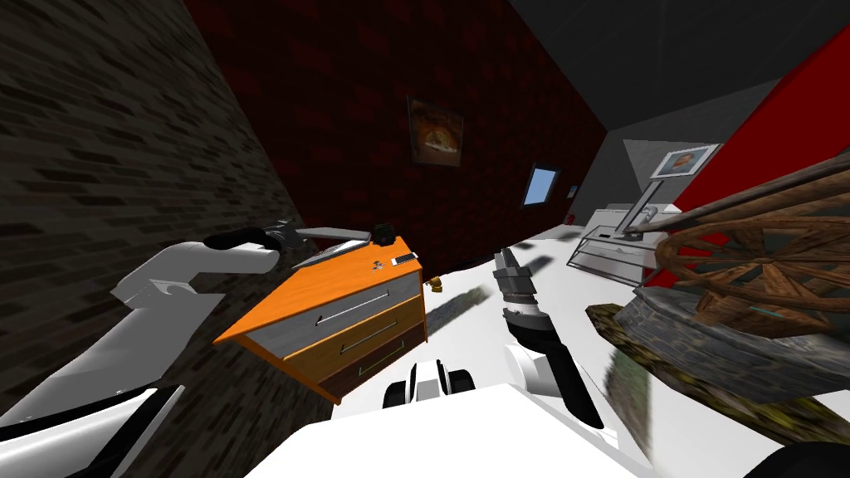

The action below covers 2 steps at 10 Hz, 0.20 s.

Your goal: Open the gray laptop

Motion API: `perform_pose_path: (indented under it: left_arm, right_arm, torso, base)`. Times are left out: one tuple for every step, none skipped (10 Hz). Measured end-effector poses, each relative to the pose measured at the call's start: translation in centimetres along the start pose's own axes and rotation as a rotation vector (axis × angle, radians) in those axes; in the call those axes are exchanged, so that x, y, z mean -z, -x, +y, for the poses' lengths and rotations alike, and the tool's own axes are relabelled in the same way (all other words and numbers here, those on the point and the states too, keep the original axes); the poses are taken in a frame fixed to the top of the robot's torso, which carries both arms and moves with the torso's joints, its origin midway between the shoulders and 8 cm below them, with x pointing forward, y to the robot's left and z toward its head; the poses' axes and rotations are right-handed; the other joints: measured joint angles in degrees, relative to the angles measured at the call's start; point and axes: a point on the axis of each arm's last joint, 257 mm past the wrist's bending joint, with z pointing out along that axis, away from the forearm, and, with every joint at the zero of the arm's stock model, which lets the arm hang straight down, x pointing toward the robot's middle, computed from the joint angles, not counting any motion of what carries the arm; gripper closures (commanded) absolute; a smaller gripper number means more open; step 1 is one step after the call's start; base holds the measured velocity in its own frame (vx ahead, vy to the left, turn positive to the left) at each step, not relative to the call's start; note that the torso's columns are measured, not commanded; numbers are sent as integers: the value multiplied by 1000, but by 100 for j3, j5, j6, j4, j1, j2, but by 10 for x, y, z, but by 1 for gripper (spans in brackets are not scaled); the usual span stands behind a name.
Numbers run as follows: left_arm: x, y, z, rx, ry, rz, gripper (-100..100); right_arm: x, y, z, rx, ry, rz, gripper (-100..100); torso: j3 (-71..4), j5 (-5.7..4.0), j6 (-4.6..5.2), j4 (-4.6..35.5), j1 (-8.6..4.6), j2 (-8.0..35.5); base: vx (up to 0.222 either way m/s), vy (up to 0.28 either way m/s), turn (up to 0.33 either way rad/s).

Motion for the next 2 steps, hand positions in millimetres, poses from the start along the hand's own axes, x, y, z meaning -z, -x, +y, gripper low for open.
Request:
perform_pose_path:
  left_arm:
    - [0,0,0,0,0,0,0]
    - [0,0,0,0,0,0,0]
  right_arm:
    - [0,0,0,0,0,0,0]
    - [0,0,0,0,0,0,0]
  torso:
    - [-2,2,0,-2,3,-3]
    - [-3,2,0,-2,4,-4]
  base:
    - [0,0,0]
    - [0,0,0]
